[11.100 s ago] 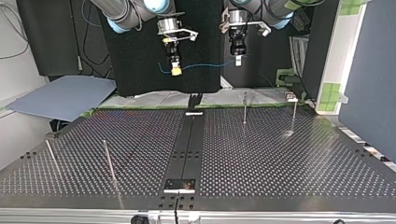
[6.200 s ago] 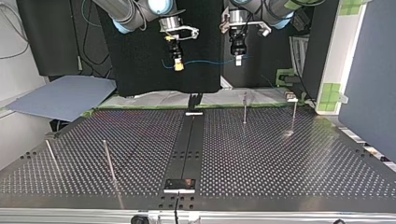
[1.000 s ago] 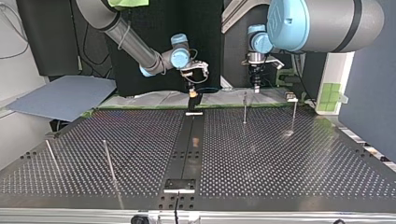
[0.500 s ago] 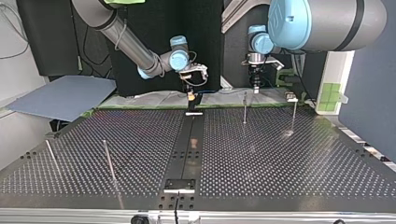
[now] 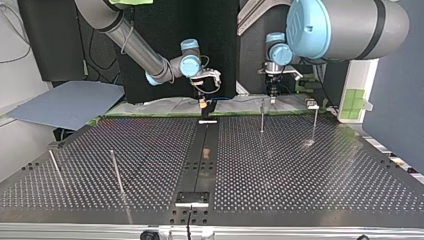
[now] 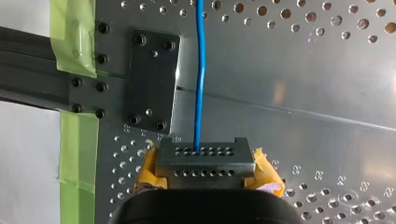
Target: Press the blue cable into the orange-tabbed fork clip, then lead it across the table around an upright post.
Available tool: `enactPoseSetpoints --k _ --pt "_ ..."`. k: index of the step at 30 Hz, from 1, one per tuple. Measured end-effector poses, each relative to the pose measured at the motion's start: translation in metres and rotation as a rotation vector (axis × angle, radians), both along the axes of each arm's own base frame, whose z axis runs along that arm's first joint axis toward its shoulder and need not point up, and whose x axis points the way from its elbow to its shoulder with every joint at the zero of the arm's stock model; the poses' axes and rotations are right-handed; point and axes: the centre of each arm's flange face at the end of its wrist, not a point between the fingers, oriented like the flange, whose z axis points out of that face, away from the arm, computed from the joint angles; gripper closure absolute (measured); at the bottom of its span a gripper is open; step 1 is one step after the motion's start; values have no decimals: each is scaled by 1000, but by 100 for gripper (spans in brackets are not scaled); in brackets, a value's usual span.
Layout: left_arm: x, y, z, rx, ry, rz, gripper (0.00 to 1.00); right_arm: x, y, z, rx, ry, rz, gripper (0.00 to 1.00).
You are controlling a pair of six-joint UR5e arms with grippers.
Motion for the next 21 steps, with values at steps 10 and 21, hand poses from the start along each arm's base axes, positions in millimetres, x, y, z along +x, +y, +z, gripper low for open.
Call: enactPoseSetpoints --k 10,21 --pt "4 8 1 3 25 10 100 -1 -2 0 -1 3 -1 100" --pt "-7 8 -1 4 36 -6 100 -1 -1 0 0 7 0 100"
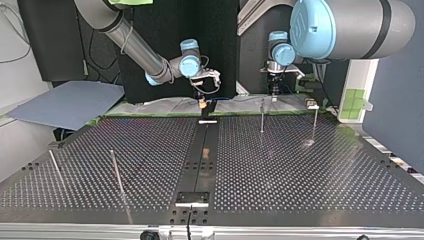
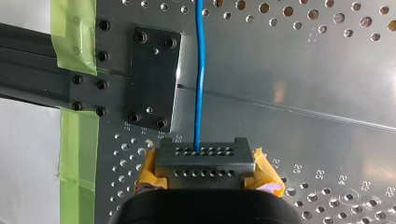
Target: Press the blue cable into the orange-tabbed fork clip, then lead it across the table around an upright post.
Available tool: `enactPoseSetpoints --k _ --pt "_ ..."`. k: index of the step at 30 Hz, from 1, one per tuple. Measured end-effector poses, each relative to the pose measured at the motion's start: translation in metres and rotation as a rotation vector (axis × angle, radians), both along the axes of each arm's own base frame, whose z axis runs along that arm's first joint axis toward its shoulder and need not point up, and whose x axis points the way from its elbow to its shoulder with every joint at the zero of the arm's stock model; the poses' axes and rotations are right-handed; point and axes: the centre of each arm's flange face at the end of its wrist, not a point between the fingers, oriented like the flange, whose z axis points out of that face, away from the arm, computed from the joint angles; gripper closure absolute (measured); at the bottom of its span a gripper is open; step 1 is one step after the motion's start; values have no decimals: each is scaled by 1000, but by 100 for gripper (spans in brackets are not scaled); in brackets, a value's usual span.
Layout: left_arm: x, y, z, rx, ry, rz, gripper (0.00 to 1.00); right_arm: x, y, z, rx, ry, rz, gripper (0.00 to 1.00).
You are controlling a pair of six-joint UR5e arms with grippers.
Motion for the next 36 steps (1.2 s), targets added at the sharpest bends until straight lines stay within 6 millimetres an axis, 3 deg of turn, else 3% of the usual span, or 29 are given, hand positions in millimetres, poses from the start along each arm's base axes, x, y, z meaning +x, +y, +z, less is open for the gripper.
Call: enactPoseSetpoints --k 15,25,36 --pt "-2 -1 11 -1 -10 -7 100 -1 -1 0 0 1 -3 100" --pt "-13 23 47 -87 -86 63 100 1 -1 2 -3 -2 -1 100" --pt "-17 22 90 -176 -201 40 100 5 -1 4 -4 -9 1 100"
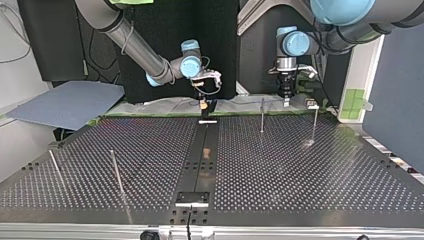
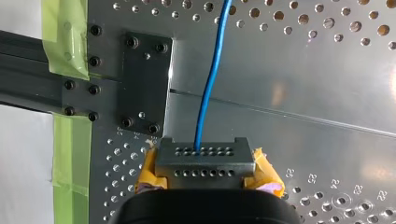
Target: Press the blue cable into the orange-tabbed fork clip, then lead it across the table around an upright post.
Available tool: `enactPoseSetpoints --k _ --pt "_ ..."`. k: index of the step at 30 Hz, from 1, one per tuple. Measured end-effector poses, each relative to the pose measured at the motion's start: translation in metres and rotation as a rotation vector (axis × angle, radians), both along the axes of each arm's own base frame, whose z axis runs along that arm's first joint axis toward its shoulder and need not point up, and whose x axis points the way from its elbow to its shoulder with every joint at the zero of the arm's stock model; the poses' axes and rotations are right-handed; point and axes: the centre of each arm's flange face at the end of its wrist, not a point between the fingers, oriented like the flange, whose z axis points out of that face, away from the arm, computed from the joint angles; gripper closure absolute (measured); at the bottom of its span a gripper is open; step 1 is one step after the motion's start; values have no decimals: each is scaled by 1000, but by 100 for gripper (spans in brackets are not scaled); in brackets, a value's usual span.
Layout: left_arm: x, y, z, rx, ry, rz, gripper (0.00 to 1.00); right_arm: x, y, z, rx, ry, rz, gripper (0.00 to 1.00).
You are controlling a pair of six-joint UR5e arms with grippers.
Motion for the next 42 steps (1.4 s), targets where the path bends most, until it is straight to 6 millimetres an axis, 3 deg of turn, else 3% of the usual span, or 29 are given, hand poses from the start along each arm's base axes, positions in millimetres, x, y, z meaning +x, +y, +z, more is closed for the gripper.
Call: enactPoseSetpoints --k 6,25,34,42 --pt "0 -4 5 5 -19 -9 100 -1 -2 0 4 -8 -7 100" --pt "-18 -14 -58 36 81 -36 100 -3 -4 0 14 -24 -16 100" --pt "-11 -19 -60 34 72 -61 100 -11 -13 -3 21 -32 -41 100" --pt "-9 -23 -60 33 70 -81 100 -28 -17 -30 51 -9 -95 100"
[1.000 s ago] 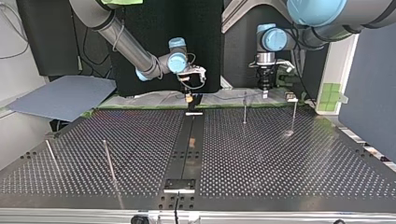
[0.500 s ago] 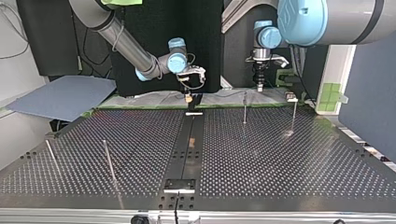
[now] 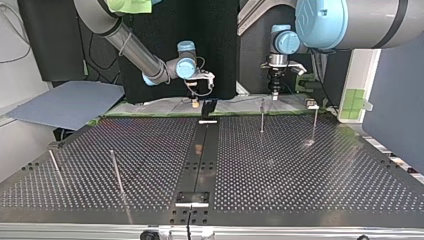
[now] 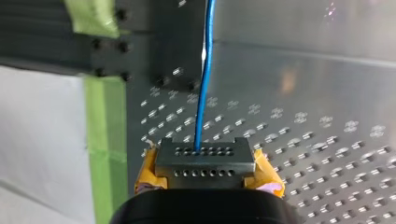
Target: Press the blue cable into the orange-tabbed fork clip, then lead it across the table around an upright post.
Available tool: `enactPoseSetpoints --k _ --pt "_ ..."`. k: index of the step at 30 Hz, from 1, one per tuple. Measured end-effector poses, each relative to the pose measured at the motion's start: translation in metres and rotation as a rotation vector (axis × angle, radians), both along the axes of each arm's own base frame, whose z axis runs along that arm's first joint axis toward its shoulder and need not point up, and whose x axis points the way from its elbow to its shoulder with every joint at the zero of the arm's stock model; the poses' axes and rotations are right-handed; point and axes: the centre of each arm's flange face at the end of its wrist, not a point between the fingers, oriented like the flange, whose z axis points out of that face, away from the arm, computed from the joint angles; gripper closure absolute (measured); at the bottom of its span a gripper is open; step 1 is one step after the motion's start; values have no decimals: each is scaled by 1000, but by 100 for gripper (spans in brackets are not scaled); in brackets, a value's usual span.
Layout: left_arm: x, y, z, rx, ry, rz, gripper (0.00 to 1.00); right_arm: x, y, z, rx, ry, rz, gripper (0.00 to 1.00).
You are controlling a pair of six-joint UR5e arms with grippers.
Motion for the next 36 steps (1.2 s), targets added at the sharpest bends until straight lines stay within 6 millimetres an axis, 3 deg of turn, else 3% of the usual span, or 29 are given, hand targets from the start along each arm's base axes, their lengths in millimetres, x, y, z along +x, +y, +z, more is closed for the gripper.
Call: enactPoseSetpoints --k 6,15,22,36 --pt "5 -2 0 -9 -4 -6 100 -3 -2 -4 1 9 -17 100" --pt "21 -3 -18 -9 35 -3 100 -5 -4 -4 -3 15 -19 100" --pt "42 -5 -16 -13 42 -4 100 -7 -7 -3 -5 16 -25 100" --pt "63 -2 -10 -78 41 -8 100 -2 -21 9 -13 16 -29 100"
